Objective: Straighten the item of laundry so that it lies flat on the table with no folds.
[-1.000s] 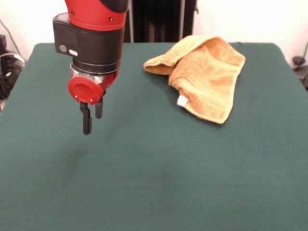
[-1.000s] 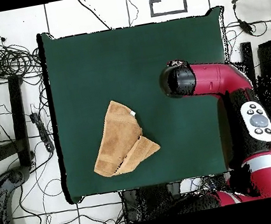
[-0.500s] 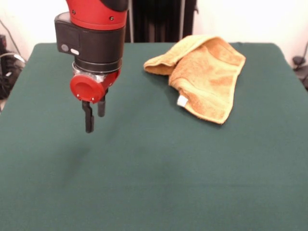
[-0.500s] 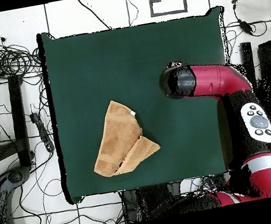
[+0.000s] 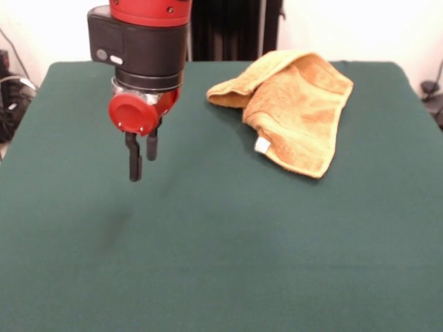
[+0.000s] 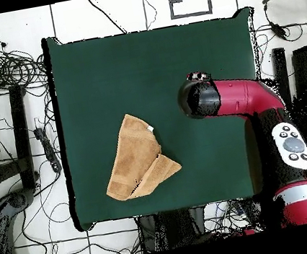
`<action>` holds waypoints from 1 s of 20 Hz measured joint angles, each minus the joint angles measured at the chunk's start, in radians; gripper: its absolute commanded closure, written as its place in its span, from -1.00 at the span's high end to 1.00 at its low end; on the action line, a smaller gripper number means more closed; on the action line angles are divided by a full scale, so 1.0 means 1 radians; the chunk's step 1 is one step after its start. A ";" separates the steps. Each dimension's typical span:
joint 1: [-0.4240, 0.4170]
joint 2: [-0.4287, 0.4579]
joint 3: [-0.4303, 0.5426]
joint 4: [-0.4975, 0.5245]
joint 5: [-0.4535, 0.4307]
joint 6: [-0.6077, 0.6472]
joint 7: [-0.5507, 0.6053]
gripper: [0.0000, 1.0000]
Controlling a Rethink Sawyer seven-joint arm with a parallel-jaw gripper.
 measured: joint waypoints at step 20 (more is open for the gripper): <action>0.089 -0.026 -0.086 0.090 0.126 -0.044 0.239 1.00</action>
